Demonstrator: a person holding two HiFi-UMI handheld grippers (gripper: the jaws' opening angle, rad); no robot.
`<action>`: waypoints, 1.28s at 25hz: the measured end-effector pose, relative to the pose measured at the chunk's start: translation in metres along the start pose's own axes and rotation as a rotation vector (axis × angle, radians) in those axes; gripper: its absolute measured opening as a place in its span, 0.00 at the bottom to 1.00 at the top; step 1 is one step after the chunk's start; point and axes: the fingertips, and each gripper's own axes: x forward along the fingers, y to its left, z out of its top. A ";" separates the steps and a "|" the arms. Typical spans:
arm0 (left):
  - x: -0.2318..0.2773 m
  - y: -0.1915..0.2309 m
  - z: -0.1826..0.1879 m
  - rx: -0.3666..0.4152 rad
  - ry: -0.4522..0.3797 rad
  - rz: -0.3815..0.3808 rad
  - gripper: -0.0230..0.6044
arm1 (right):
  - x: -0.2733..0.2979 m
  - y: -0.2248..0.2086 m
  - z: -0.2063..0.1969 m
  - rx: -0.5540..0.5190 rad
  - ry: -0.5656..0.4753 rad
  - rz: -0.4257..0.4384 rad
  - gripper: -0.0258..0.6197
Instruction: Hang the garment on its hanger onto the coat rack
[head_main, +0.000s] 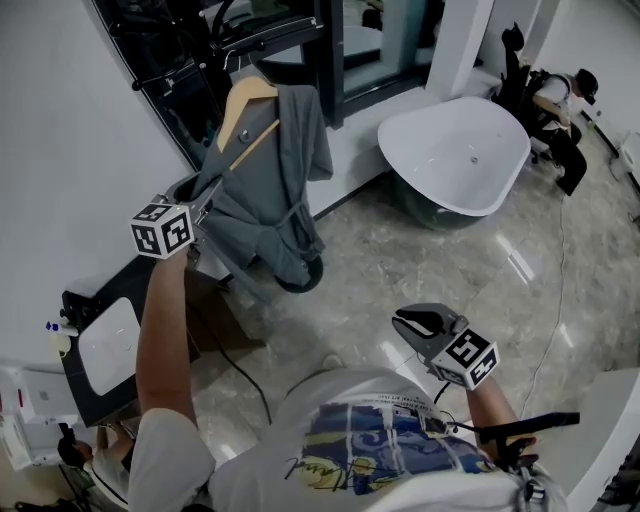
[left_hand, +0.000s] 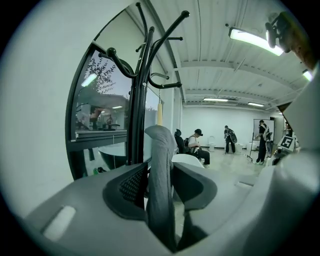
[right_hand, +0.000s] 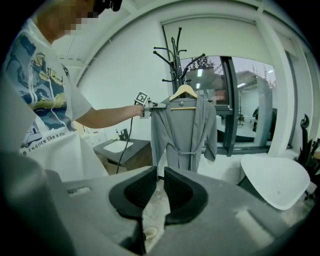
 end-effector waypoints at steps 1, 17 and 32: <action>-0.002 0.001 0.000 0.006 0.003 0.026 0.29 | -0.003 0.000 -0.002 0.000 0.000 0.001 0.11; -0.108 -0.063 -0.012 0.090 0.002 0.351 0.37 | -0.070 0.002 -0.039 -0.039 -0.029 0.048 0.10; -0.146 -0.317 -0.086 0.098 0.049 0.090 0.08 | -0.127 0.030 -0.072 -0.083 -0.048 0.133 0.04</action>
